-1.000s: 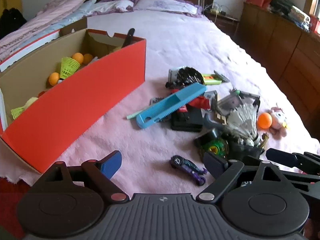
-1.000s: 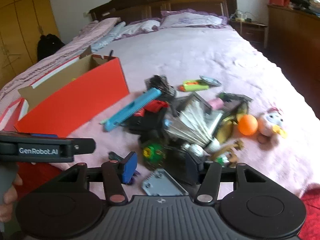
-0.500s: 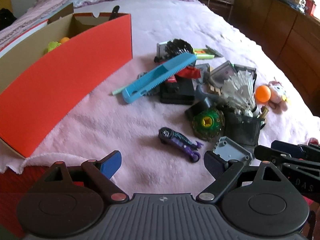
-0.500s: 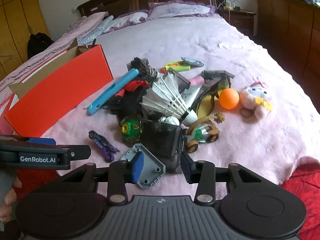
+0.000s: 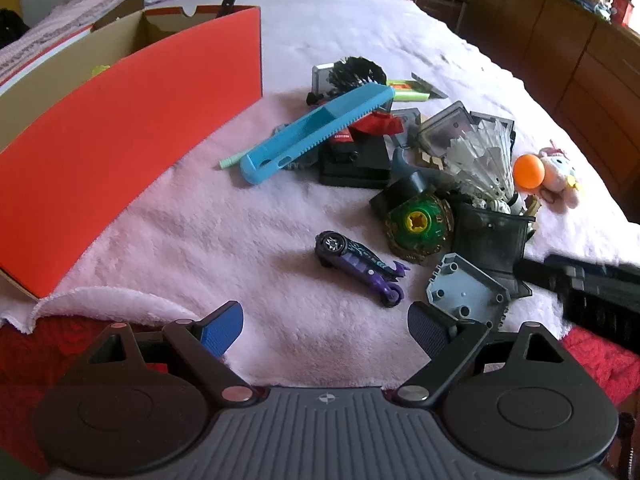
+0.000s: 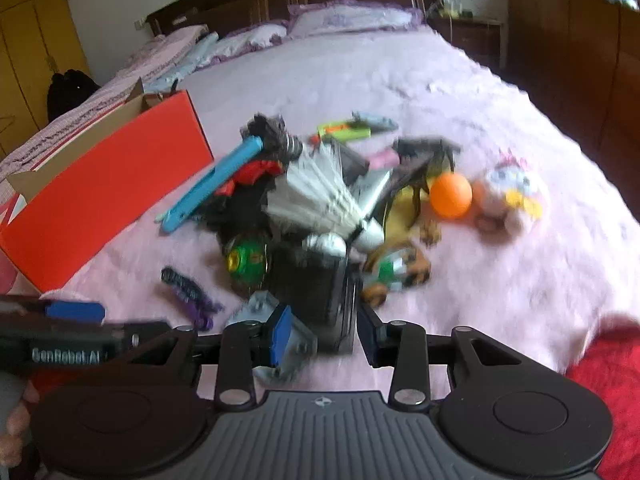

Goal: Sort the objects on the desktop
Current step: 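Grasp the purple toy car with the left tool while the right tool grasps a small grey piece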

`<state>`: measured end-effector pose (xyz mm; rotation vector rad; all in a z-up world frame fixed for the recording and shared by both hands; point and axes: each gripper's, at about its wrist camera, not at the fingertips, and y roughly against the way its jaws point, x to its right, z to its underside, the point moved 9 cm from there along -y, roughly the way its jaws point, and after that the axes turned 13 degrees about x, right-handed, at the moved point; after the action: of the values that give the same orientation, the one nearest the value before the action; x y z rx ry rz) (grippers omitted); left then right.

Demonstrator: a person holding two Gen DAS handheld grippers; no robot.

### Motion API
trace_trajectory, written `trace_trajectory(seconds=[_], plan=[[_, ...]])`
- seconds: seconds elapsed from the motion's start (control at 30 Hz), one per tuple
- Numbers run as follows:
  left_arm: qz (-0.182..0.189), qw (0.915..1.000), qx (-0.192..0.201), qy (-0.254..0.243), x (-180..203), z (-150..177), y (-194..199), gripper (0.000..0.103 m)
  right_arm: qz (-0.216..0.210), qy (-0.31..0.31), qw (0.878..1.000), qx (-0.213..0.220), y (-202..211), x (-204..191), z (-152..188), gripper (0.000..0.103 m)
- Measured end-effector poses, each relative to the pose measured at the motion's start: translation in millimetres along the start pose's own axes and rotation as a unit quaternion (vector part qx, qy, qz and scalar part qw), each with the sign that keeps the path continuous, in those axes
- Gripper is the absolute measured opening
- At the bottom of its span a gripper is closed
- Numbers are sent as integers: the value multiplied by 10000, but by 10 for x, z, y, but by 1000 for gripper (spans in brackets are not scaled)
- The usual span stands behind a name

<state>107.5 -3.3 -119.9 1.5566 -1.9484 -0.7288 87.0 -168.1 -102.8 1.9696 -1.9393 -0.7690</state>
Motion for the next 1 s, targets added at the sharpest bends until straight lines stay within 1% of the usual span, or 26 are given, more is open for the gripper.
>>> trace_trajectory(seconds=[0.07, 0.13, 0.2, 0.27, 0.33, 0.37, 0.4, 0.43, 0.57, 0.67, 0.83, 0.9, 1.0], plan=[[19, 10000, 4, -31, 16, 2, 4, 90, -12, 152, 9998, 107, -66, -21, -69, 40], [23, 10000, 17, -54, 25, -2, 14, 90, -10, 213, 9997, 106, -158, -20, -97, 40], [17, 10000, 31, -47, 22, -9, 23, 90, -9, 234, 9997, 74, -255, -14, -111, 38], [5, 10000, 38, -32, 13, -15, 30, 90, -25, 188, 9998, 10, -336, -3, -101, 33], [-14, 10000, 37, -22, 1, -18, 35, 90, -80, 198, 9997, 70, -308, -28, -121, 28], [-21, 10000, 39, -13, -4, -19, 37, 90, -112, 212, 9997, 112, -284, -45, -135, 21], [-26, 10000, 41, -3, -8, -19, 38, 90, -144, 225, 9995, 154, -260, -62, -149, 17], [-31, 10000, 43, 10, -12, -20, 35, 90, -184, 264, 9993, 203, -216, -91, -163, 16], [-2, 10000, 43, 90, -18, -27, 13, 90, -343, 608, 9970, 333, -18, -238, -169, 15], [10, 9999, 60, 129, -29, -33, 4, 90, -458, 797, 9955, 237, 32, -320, -70, 15], [44, 9998, 165, 136, -30, -89, -45, 89, -462, 867, 9952, 0, -54, -342, 98, 17], [106, 9996, 198, 152, -12, -137, -111, 88, -485, 782, 9957, -78, -102, -333, 136, 17], [166, 9992, 102, 347, 2, -196, -287, 85, -489, 590, 9970, -122, -166, -301, 166, 18]])
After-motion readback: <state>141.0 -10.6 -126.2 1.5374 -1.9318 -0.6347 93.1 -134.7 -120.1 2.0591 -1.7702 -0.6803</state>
